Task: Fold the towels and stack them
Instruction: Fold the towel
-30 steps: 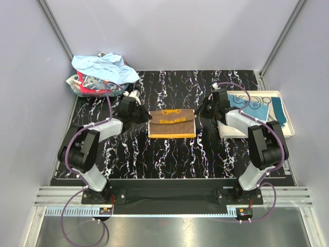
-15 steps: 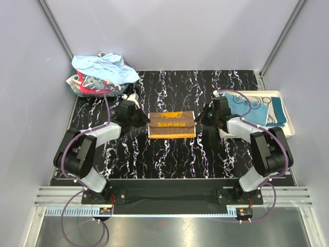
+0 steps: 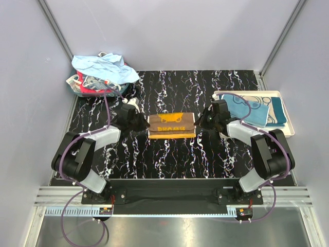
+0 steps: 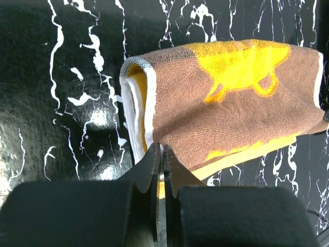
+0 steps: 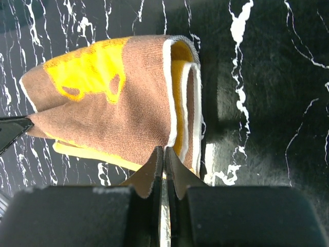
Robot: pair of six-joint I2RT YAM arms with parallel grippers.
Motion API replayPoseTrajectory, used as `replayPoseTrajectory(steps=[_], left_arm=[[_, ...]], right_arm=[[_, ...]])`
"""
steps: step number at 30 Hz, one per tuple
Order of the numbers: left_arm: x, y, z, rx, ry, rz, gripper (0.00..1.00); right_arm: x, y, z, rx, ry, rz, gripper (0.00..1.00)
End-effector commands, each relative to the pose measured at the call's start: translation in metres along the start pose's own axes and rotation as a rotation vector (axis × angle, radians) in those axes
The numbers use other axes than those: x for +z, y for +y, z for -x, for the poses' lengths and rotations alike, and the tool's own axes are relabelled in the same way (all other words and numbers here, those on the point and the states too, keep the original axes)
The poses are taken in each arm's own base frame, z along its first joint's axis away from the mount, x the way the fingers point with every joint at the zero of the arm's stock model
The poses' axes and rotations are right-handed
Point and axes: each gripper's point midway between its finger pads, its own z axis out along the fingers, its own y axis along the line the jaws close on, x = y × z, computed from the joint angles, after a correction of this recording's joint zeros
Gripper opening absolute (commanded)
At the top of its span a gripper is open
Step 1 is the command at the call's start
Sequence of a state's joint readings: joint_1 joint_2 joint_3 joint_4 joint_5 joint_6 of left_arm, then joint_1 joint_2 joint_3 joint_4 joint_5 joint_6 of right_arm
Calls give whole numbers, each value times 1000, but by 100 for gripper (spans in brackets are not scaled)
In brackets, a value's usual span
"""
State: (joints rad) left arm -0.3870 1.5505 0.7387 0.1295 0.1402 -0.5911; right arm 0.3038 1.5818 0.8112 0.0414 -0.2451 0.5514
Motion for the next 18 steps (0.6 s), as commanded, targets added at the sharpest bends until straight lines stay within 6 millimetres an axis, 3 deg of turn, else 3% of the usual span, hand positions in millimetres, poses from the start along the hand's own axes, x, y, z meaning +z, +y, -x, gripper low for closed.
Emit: replayPoseTrajectory(steps=[1, 18], left_arm=[[-5, -9, 16, 38, -77, -23, 0], [-7, -9, 6, 51, -63, -27, 0]], right_arm=[[-9, 14, 18, -16, -82, 30, 8], [-11, 10, 10, -8, -77, 19, 8]])
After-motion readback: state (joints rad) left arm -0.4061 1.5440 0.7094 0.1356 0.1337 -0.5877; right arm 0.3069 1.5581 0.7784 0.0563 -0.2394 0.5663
